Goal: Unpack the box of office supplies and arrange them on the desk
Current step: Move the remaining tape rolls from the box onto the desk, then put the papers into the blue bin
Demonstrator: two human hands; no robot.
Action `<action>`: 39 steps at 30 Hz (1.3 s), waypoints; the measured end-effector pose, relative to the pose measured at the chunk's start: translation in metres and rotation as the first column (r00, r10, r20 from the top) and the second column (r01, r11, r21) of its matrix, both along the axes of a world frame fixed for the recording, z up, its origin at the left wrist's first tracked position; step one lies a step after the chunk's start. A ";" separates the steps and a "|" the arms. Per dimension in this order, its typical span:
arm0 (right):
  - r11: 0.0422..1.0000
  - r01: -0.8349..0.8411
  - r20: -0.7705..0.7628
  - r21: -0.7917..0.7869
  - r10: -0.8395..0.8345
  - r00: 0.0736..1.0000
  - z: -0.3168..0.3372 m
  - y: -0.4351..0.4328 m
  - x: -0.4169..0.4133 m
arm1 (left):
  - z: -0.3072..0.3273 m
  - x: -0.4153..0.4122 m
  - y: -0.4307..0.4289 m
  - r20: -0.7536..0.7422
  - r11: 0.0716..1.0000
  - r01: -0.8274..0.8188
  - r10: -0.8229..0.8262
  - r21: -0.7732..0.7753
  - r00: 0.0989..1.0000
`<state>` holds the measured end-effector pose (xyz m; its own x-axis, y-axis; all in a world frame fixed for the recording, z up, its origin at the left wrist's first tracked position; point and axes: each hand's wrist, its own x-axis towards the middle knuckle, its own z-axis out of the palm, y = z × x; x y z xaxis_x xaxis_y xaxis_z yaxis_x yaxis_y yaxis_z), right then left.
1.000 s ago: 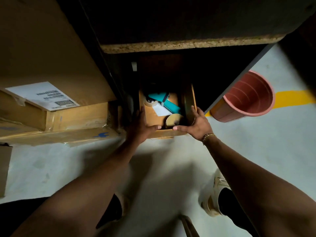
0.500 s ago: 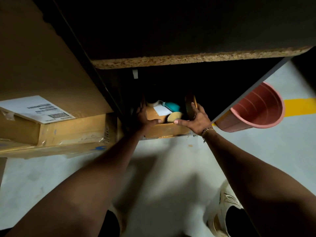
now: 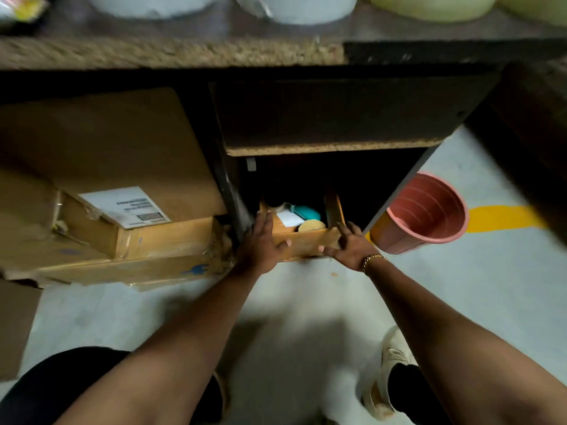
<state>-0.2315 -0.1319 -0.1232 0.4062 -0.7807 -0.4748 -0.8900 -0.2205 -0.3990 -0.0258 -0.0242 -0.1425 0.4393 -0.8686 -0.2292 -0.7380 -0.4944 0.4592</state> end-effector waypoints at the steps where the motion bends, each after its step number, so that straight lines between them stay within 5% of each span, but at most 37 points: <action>1: 1.000 -0.012 0.005 -0.015 0.012 1.000 0.016 0.011 -0.002 | 0.017 -0.004 0.010 0.009 0.999 0.032 -0.032 -0.016 0.999; 11: 0.966 -0.086 0.125 -0.242 0.118 0.985 0.183 0.116 -0.014 | 0.183 -0.030 0.113 0.166 0.972 0.160 -0.132 -0.171 0.977; 21: 0.781 -0.155 0.305 -0.605 0.406 0.861 0.324 0.169 0.035 | 0.321 0.010 0.167 0.461 0.768 0.204 0.131 -0.607 0.878; 33: 0.714 -0.225 0.457 -0.663 0.624 0.633 0.395 0.204 0.180 | 0.402 0.120 0.206 0.351 0.627 0.024 0.403 -0.778 0.845; 39: 0.645 -0.365 0.323 -0.671 0.698 0.639 0.416 0.181 0.280 | 0.434 0.212 0.167 0.309 0.750 -0.226 0.500 -0.622 0.809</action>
